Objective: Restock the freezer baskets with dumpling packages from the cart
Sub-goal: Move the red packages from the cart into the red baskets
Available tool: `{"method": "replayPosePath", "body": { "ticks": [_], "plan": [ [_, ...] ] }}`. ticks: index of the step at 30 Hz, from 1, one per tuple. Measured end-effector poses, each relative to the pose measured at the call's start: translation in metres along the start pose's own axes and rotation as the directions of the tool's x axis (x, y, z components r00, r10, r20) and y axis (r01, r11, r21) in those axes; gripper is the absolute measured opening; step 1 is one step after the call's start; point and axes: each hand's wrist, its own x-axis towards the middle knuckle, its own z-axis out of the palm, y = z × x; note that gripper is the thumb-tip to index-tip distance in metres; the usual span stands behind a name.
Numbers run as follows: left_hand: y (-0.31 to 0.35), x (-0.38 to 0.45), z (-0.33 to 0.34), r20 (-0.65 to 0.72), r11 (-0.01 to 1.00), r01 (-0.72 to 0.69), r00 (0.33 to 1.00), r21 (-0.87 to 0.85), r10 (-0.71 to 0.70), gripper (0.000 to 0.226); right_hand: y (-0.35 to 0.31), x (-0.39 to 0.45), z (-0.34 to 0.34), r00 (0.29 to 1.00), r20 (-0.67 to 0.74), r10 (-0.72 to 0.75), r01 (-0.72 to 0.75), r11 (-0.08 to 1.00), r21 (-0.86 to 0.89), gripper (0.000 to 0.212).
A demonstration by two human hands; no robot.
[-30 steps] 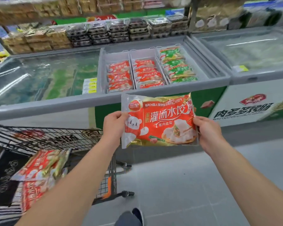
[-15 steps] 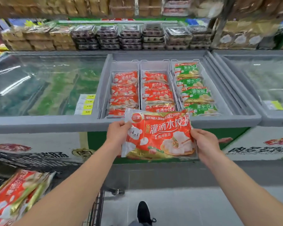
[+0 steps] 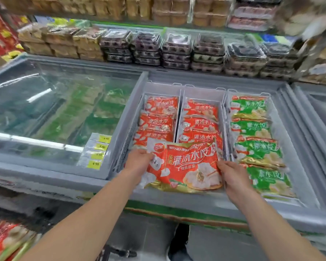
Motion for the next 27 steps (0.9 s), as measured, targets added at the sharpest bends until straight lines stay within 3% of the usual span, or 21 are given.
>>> {"method": "replayPosePath", "body": {
  "ticks": [4, 12, 17, 20, 23, 25, 27],
  "plan": [
    [0.040, 0.042, 0.021, -0.076, 0.999, -0.006, 0.997, 0.039, 0.009, 0.010, -0.026, 0.064, 0.022, 0.998, 0.049, 0.050, -0.047, 0.998, -0.049, 0.014],
    [0.095, 0.148, 0.041, -0.243, 0.960, 0.030, 0.969, 0.278, 0.040, 0.022, -0.063, 0.172, 0.084, 0.995, 0.087, 0.049, -0.023, 0.962, -0.273, 0.015],
    [0.112, 0.233, 0.045, -0.257, 0.918, 0.074, 0.966, 0.391, 0.032, 0.016, -0.077, 0.242, 0.137, 0.998, 0.060, 0.007, 0.017, 0.922, -0.387, 0.017],
    [0.120, 0.275, 0.048, -0.300, 0.919, 0.119, 0.954, 0.377, -0.001, 0.008, -0.078, 0.275, 0.168, 0.998, 0.067, 0.019, 0.013, 0.893, -0.450, 0.027],
    [0.124, 0.316, 0.056, -0.341, 0.931, 0.130, 0.940, 0.340, -0.007, 0.004, -0.078, 0.313, 0.199, 0.998, 0.063, 0.023, 0.011, 0.867, -0.498, 0.023],
    [0.127, 0.335, 0.062, -0.348, 0.931, 0.094, 0.937, 0.352, 0.036, 0.012, -0.078, 0.333, 0.216, 0.998, 0.052, 0.044, -0.013, 0.874, -0.485, 0.018],
    [0.127, 0.350, 0.067, -0.356, 0.914, 0.059, 0.929, 0.402, 0.097, 0.040, -0.082, 0.348, 0.231, 0.995, 0.067, 0.078, -0.037, 0.877, -0.479, 0.022]
  ]
}}
